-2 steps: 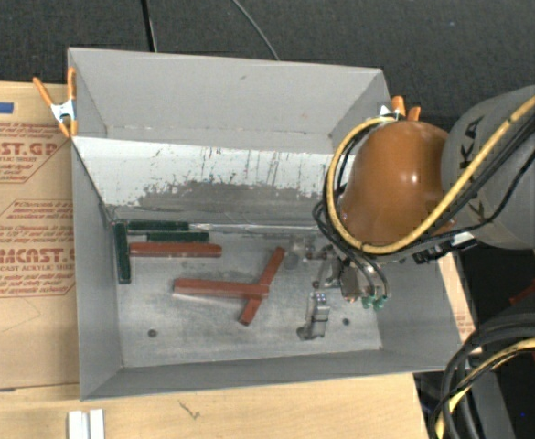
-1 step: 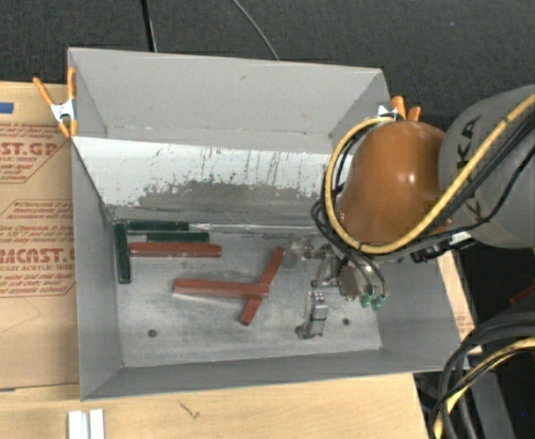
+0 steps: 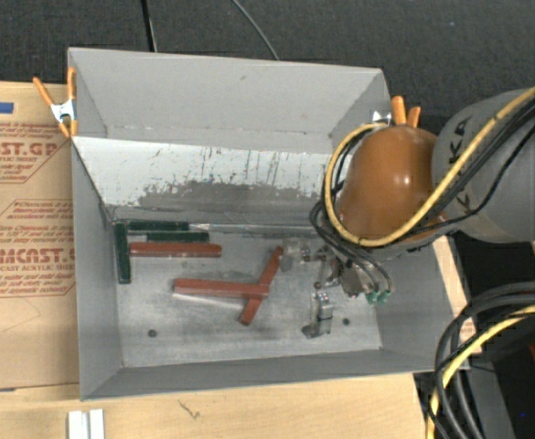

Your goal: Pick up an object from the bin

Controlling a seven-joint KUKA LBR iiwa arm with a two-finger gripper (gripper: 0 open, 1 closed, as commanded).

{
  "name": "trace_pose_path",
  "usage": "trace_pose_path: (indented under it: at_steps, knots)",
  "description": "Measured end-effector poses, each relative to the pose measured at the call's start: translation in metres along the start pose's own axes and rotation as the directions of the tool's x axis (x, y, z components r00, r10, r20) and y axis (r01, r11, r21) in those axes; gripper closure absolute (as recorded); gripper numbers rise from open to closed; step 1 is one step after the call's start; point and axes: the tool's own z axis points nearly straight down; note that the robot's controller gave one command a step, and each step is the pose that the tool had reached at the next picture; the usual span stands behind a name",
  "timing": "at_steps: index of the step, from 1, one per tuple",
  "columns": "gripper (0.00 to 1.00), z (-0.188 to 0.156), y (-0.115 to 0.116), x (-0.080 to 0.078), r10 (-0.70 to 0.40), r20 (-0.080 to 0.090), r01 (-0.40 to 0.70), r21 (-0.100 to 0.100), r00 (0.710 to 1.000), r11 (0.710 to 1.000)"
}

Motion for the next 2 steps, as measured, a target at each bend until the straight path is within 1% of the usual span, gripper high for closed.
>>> trace_pose_path:
  at_steps: [1,2]
  knots:
    - [0.0,0.027,0.006,-0.017,-0.011,0.013,0.011,0.009,1.0,1.0]
    - [1.0,0.083,0.044,-0.043,0.19,0.007,-0.19,0.001,0.982,0.982]
